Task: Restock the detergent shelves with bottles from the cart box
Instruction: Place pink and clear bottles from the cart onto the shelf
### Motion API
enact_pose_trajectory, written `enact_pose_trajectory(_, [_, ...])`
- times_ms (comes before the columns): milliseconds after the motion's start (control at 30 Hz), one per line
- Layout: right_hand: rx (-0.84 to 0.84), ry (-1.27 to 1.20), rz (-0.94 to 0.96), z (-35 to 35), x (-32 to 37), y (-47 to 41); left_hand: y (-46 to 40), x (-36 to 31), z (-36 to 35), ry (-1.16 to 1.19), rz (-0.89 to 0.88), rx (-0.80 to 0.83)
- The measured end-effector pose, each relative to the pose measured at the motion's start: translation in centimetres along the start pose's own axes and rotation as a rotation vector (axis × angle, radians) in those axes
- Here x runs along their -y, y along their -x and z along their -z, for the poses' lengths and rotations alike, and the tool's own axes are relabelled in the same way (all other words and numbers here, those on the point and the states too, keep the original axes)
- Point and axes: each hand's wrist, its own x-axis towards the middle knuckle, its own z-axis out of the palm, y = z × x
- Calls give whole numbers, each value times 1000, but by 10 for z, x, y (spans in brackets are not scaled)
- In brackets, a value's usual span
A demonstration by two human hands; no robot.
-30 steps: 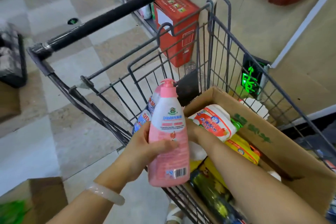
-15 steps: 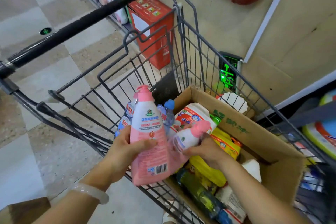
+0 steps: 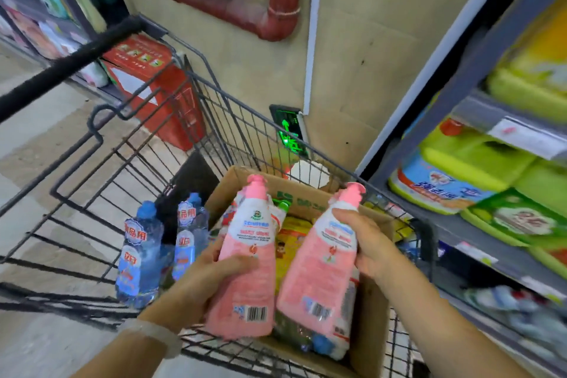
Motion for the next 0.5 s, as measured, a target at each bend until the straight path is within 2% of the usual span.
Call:
enact_pose_trajectory(267, [-149,-79,250,58,67,88,3,-35,-98,-188,-28,262])
enact_pose_trajectory(500, [-312,-158,460,155,81,202,45,-35,-221,-274,-115,550])
